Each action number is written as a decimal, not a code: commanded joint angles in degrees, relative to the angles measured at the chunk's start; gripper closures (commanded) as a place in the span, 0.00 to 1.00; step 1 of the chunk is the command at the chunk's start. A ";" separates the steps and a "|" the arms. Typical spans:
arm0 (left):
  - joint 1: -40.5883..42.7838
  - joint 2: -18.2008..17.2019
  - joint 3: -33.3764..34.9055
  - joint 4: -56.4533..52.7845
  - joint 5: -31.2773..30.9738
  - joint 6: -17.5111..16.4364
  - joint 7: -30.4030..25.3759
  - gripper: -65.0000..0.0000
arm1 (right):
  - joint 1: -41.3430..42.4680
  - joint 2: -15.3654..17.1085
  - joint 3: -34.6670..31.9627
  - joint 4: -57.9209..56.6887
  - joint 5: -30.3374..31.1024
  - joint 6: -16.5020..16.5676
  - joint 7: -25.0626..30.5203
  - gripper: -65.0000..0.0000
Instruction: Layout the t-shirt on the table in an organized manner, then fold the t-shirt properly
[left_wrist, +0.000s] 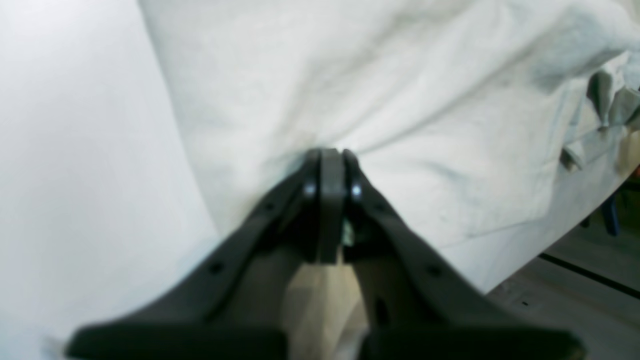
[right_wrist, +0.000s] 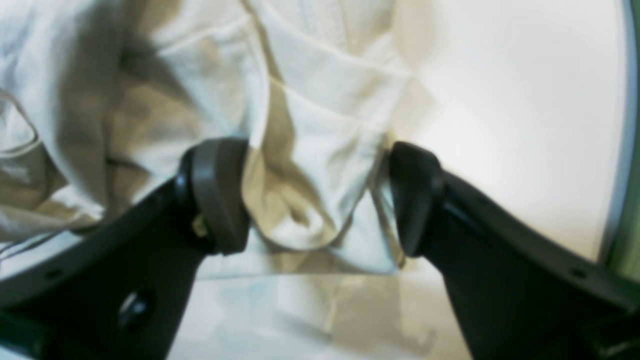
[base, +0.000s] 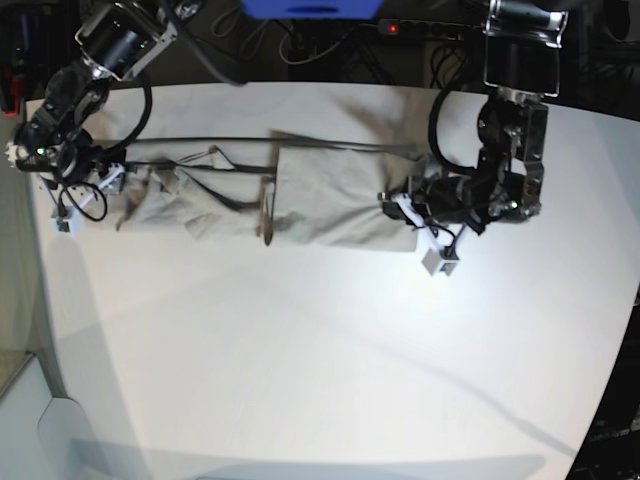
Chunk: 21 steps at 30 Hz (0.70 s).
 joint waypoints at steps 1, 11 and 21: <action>-0.66 -0.45 -0.06 0.66 0.68 0.37 0.15 0.99 | -0.77 -0.28 -0.10 -1.04 -3.75 0.78 -6.02 0.33; -0.66 -1.06 -0.15 0.66 0.68 0.37 0.15 0.99 | -0.86 -1.60 -0.54 -1.13 -3.66 0.78 -6.29 0.68; -0.66 -1.15 -0.23 0.66 0.59 0.37 0.15 0.99 | -2.62 -1.07 -7.13 1.33 3.72 0.78 -8.13 1.00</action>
